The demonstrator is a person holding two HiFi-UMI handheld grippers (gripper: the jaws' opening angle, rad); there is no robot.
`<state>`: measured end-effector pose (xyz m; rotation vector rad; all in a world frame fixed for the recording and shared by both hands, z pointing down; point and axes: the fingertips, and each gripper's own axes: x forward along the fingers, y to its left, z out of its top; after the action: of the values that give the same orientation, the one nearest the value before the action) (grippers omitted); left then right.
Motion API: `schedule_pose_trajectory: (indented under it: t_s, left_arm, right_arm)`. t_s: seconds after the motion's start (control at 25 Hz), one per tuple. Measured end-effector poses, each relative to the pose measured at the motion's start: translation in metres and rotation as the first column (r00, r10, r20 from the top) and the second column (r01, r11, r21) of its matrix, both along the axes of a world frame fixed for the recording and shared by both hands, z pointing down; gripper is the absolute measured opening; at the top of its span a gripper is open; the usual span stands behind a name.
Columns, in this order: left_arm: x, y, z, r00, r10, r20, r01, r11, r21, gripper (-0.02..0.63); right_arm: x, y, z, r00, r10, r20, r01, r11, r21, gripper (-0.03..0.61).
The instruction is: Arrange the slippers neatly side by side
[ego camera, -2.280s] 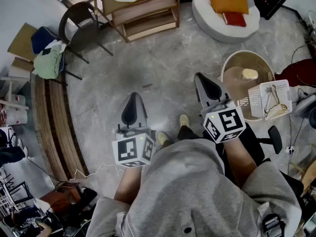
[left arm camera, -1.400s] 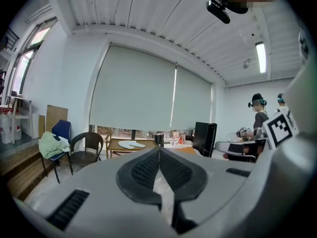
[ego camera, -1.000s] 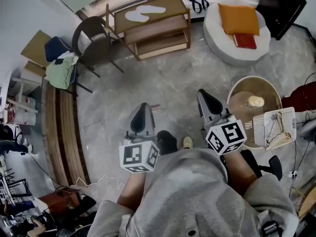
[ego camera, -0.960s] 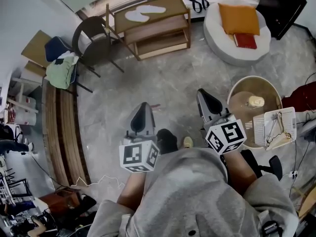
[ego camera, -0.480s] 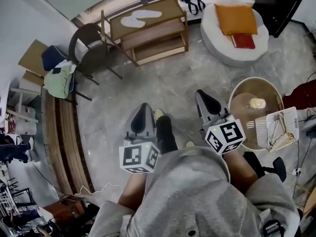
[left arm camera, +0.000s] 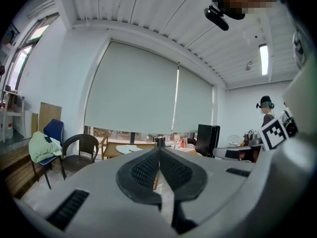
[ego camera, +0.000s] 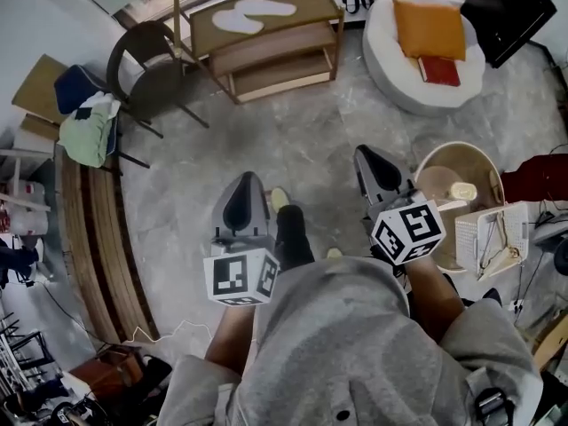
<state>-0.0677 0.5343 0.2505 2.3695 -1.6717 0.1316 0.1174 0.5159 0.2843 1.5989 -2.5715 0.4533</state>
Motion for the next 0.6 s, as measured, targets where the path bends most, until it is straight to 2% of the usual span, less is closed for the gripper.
schedule_pose_trajectory:
  t_s: [0.6]
  left_arm:
    - [-0.055, -0.107, 0.018, 1.000, -0.014, -0.021, 0.012, 0.997, -0.076, 0.015]
  right_arm:
    - [-0.057, -0.105, 0.009, 0.999, -0.013, -0.035, 0.011, 0.998, -0.056, 0.025]
